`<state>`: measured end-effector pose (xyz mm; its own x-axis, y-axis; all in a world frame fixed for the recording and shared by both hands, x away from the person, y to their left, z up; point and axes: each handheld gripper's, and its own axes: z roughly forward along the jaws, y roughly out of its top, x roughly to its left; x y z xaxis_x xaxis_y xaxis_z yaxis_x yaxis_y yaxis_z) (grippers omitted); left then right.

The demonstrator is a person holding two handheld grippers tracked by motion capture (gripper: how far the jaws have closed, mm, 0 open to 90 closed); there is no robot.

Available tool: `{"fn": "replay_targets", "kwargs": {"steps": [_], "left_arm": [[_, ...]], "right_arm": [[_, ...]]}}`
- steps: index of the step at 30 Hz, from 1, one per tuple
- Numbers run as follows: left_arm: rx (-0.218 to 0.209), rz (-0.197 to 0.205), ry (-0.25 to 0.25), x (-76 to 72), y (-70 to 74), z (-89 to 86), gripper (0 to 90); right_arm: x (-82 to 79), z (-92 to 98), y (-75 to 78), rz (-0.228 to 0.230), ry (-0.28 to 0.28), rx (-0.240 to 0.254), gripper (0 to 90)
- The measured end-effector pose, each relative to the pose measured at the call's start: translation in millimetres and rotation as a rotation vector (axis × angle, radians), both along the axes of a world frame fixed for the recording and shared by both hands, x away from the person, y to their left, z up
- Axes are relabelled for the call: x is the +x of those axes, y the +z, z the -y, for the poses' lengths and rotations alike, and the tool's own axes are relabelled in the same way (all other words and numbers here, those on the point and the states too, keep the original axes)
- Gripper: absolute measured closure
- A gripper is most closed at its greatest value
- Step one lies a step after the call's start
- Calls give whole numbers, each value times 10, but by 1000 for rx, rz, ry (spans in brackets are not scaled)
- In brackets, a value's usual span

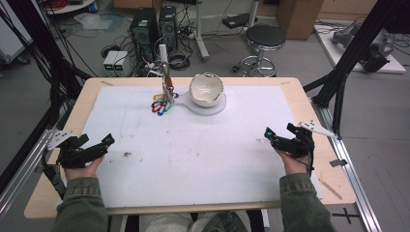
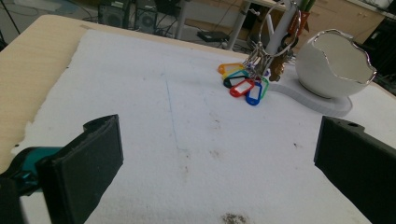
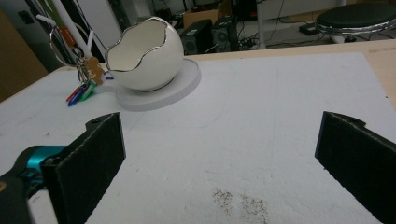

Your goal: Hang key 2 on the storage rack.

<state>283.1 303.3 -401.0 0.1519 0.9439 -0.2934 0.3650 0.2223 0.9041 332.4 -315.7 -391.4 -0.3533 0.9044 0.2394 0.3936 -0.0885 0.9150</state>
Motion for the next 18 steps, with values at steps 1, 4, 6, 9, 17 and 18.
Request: {"fn": "replay_targets", "kwargs": {"steps": [1, 4, 6, 9, 17, 18], "left_arm": [[0, 0, 2, -15, -2, -13, 16], [-3, 6, 15, -52, -11, -56, 16], [-16, 9, 29, -70, -16, -91, 17], [-29, 11, 36, -96, -25, -129, 17], [-32, -6, 38, -79, -64, -164, 17], [-27, -10, 35, -72, -67, -161, 17]], "right_arm": [[-1, 1, 0, -1, -1, 1, 7], [-3, 6, -2, 0, -4, 1, 7], [-5, 5, -4, 0, -5, -2, 7], [-6, 0, -12, 0, -6, -6, 7], [6, -18, -31, -7, 2, -24, 7], [4, -20, -32, -13, 4, -23, 7]]}}
